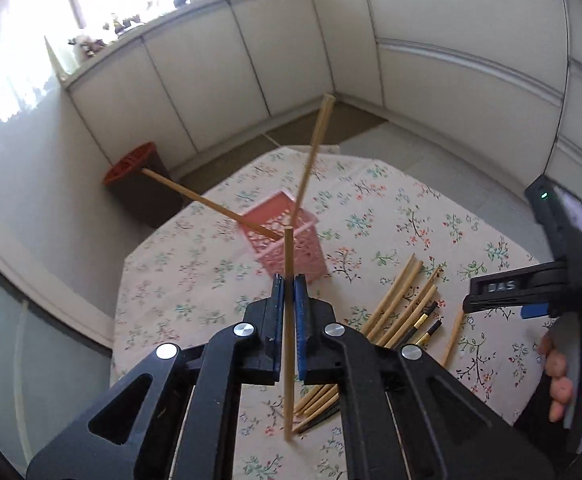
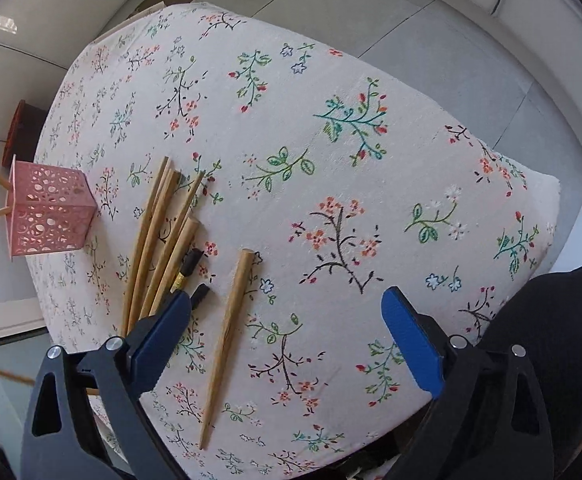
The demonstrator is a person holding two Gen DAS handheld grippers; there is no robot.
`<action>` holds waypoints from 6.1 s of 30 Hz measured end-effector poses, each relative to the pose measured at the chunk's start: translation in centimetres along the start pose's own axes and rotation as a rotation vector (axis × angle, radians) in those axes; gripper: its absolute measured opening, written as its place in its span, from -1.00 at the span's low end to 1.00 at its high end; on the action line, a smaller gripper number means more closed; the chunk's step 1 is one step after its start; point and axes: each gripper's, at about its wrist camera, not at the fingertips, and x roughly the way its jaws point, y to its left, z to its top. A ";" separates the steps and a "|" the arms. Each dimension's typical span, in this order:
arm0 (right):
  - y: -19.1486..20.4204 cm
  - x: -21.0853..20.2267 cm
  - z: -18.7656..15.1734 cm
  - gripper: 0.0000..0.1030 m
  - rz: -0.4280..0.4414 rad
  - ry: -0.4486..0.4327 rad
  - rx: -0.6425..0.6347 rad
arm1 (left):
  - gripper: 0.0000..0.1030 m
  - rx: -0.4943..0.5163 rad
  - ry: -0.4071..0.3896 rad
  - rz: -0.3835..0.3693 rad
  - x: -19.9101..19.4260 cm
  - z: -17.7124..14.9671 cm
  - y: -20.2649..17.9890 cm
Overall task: Organize utensils
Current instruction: 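Lift the chopstick upright with the left gripper over the pink holder, then open the left gripper to drop the chopstick into the pink holder, then lower the left gripper to the pile and close on a third chopstick, then lift the chopstick with the left gripper while the right gripper lowers toward the pile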
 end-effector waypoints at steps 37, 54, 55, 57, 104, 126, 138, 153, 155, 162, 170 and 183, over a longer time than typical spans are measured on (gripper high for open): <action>3.8 -16.7 -5.5 -0.85 0.402 -0.414 -0.542 | -0.91 -0.497 -0.173 -0.135 -12.3 -2.0 7.3; 4.7 -27.2 -1.5 -0.84 0.629 -0.624 -0.498 | -0.91 -0.476 -0.290 -0.030 -8.1 10.3 8.6; 4.8 -27.3 -1.3 -0.84 0.629 -0.632 -0.499 | -0.91 -0.470 -0.287 -0.017 -7.4 10.9 8.5; 5.1 -27.4 -1.0 -0.84 0.629 -0.643 -0.500 | -0.91 -0.470 -0.278 -0.007 -5.7 11.5 8.6; 15.0 -21.8 -3.1 0.78 0.391 -0.991 -0.646 | 0.53 -0.725 -0.208 0.058 -4.7 -2.9 10.7; -7.5 -9.0 1.3 0.87 0.209 -0.595 -0.189 | 0.86 -0.258 0.143 -0.073 2.3 -1.6 -4.1; -12.3 -3.9 5.2 0.87 0.447 -0.316 0.104 | 0.33 0.244 0.323 -0.033 11.1 2.1 -14.0; -11.8 -3.6 5.4 0.87 0.482 -0.308 0.081 | -0.22 0.469 0.695 -0.121 21.3 3.5 -16.1; -11.6 -3.7 5.3 0.87 0.479 -0.311 0.071 | -0.26 0.474 0.705 -0.148 21.6 3.4 -15.9; -11.4 -3.3 5.5 0.87 0.463 -0.287 0.065 | -0.84 0.430 0.752 -0.255 22.6 3.5 -15.1; -10.2 -2.6 5.6 0.87 0.378 -0.239 0.034 | -0.84 0.153 0.671 -0.234 20.2 1.0 -12.2; 0.3 1.2 4.9 0.67 0.176 -0.085 -0.166 | -0.91 -0.288 0.292 -0.169 4.5 -3.4 -0.7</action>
